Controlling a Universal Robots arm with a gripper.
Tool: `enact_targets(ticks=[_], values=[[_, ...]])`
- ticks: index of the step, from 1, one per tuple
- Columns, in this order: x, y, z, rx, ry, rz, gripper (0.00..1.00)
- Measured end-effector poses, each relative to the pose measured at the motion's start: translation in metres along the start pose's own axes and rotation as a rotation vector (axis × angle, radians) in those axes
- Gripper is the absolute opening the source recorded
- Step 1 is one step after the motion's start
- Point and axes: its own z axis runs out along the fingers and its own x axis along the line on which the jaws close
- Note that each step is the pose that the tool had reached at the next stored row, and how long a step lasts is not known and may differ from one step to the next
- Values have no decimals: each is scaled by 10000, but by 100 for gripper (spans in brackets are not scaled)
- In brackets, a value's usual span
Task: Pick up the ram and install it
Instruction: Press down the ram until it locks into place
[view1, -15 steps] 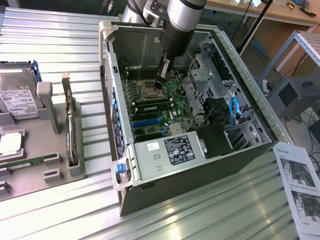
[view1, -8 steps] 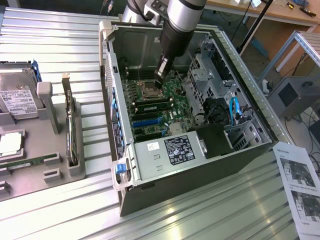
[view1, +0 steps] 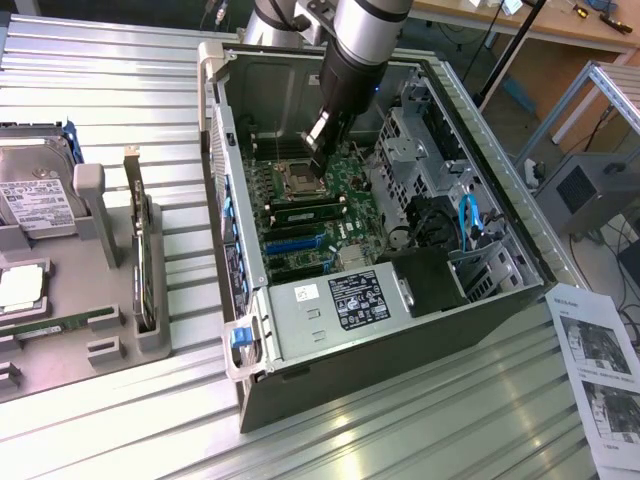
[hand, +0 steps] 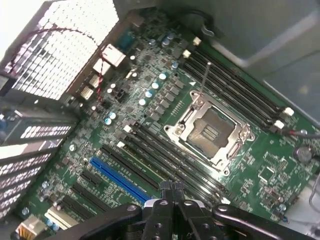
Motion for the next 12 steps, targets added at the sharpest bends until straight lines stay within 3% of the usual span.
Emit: enact_targets(ticks=[3, 8, 12], values=[[0, 0, 3, 17, -25, 736, 11], [0, 0, 11, 50, -86, 2410, 11], [0, -1, 16, 67, -115, 3208, 11]])
